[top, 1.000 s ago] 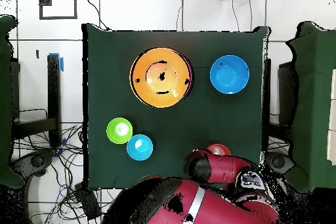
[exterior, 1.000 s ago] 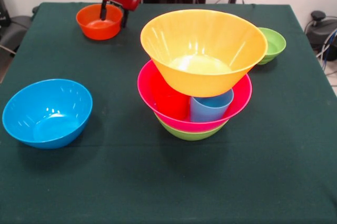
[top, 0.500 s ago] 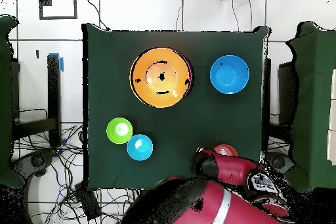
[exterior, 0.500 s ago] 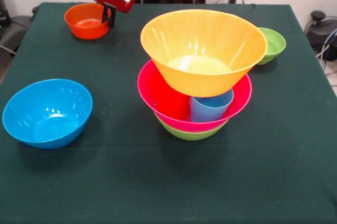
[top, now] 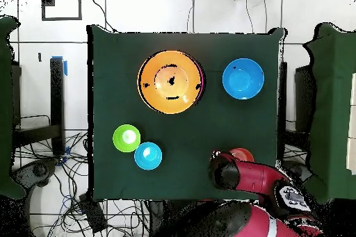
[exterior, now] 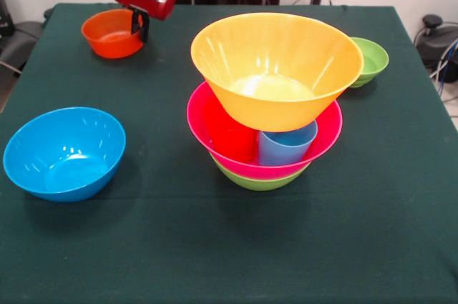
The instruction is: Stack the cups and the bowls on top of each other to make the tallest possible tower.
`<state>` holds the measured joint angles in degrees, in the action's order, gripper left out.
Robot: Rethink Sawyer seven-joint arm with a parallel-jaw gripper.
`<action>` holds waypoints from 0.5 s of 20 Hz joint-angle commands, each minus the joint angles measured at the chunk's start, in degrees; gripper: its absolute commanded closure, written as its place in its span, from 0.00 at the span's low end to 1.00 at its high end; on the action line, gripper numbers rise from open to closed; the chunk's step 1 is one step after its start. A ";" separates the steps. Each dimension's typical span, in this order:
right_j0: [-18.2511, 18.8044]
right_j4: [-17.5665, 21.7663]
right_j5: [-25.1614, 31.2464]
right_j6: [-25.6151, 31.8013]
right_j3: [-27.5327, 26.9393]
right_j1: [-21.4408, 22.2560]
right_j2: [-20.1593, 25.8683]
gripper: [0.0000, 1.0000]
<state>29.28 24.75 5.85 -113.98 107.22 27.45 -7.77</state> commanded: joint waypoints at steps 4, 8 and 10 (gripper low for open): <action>-1.04 -0.60 11.12 2.52 -1.83 6.21 9.87 1.00; -1.31 -1.29 15.71 3.24 -2.23 9.11 10.51 1.00; -1.17 -1.44 17.80 3.75 -2.77 9.98 11.08 1.00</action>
<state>29.25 24.73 15.13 -113.98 107.24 34.30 -4.58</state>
